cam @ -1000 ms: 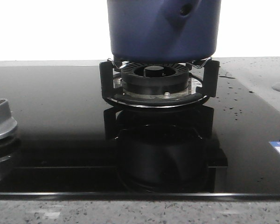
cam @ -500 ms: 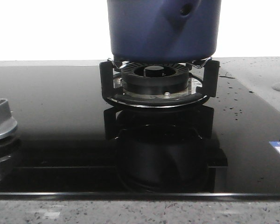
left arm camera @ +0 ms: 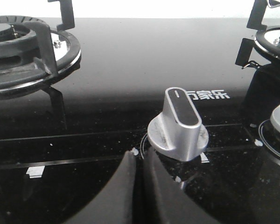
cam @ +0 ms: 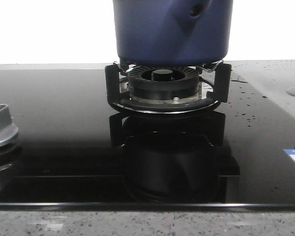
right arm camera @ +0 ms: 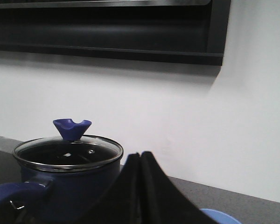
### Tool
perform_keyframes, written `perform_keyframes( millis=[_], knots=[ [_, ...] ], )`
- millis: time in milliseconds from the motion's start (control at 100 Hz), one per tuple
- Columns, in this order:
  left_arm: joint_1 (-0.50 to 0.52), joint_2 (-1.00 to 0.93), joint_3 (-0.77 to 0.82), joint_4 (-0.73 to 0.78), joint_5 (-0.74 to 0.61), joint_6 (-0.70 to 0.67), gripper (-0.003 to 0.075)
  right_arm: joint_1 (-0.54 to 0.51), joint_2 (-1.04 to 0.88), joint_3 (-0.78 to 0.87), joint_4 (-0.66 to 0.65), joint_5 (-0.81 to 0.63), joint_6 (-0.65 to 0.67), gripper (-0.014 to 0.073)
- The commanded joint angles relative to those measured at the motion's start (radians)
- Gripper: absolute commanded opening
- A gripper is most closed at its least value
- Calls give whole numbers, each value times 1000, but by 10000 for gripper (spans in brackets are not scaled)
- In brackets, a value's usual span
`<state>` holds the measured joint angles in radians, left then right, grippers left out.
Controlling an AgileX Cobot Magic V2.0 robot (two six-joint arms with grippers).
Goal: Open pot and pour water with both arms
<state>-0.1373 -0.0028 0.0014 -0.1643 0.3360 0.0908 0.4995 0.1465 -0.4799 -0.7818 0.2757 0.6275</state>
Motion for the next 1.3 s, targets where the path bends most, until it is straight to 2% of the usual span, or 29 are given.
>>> perform_keyframes(
  millis=[0, 760, 890, 950, 1020, 1110, 1210, 1290],
  knots=[
    [2, -31, 46, -27, -32, -12, -20, 2, 12, -26, -15, -51, -8, -71],
    [2, -31, 46, -27, -32, -12, -20, 2, 12, -24, -15, -51, -8, -71],
    [2, -31, 46, -27, -32, -12, -20, -4, 12, 3, -11, 130, -8, -71],
    [2, -31, 46, -27, -32, -12, -20, -29, 12, 35, 22, 121, -11, -71],
    [2, -31, 46, -27, -32, -12, -20, -75, 12, 86, 128, 92, -48, -71],
    [2, -31, 46, -27, -32, -12, -20, -182, 12, 155, 307, 61, -185, -71],
    [2, -31, 46, -27, -32, -12, -20, -330, 10, 259, 458, -110, -382, -71],
    [2, -31, 46, -27, -32, -12, -20, -438, 3, 360, 479, -241, -423, -71]
  ],
)
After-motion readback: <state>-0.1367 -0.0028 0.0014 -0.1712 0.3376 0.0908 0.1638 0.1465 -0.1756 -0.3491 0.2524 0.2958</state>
